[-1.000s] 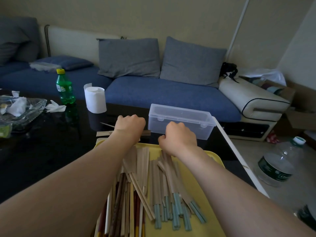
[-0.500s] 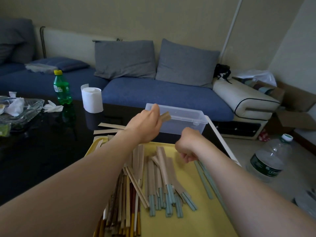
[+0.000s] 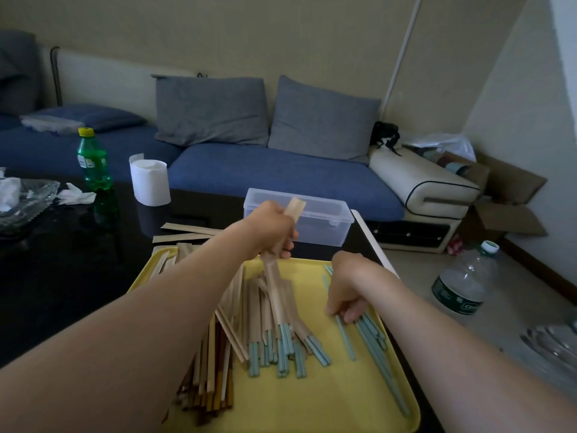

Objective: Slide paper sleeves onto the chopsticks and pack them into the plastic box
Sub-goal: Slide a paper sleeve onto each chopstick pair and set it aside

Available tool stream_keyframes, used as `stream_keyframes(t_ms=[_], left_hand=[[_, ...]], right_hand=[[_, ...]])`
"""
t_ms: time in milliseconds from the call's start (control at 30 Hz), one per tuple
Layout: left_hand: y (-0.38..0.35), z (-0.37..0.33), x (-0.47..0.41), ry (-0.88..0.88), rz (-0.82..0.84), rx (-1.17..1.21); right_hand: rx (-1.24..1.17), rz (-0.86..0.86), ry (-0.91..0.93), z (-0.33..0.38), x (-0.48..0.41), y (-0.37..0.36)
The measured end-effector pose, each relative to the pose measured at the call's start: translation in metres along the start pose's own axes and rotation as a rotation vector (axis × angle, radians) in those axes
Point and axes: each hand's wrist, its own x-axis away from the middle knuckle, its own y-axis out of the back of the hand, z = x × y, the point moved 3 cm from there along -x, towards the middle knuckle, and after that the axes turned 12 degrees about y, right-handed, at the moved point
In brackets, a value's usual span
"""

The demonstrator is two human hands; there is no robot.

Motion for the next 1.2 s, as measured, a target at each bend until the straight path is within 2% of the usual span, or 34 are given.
stream_keyframes(t_ms=[200,267,433,567,700,833,933,1067,1200], left_hand=[[0.006,0.001,-0.001,0.071,-0.038,0.247],[0.007,0.001,-0.004,0.104,-0.047,0.350],[0.012,0.004,-0.012,0.147,-0.141,0.485],[0.015,0.005,-0.009,0.193,-0.153,0.528],[0.016,0.003,-0.006,0.191,-0.148,0.535],[0.016,0.003,-0.006,0.183,-0.093,0.526],[0.008,-0.001,0.000,0.169,0.007,0.516],[-0.001,-0.004,0.003,0.157,0.048,0.508],[-0.001,-0.002,0.003,0.164,0.072,0.401]], right_hand=[[-0.049,0.021,0.056,0.002,0.005,-0.003],[-0.144,-0.005,0.131,0.007,0.008,0.001],[-0.665,-0.091,0.409,0.022,0.020,0.011],[-0.648,0.028,0.551,0.028,0.024,0.010],[-0.496,0.122,0.552,0.028,0.026,0.008],[-0.481,0.087,0.557,0.028,0.023,0.009],[-0.601,0.000,0.561,0.028,0.020,0.010],[-0.932,-0.161,0.427,0.027,0.015,0.013],[-1.036,-0.262,0.343,0.024,0.010,0.013]])
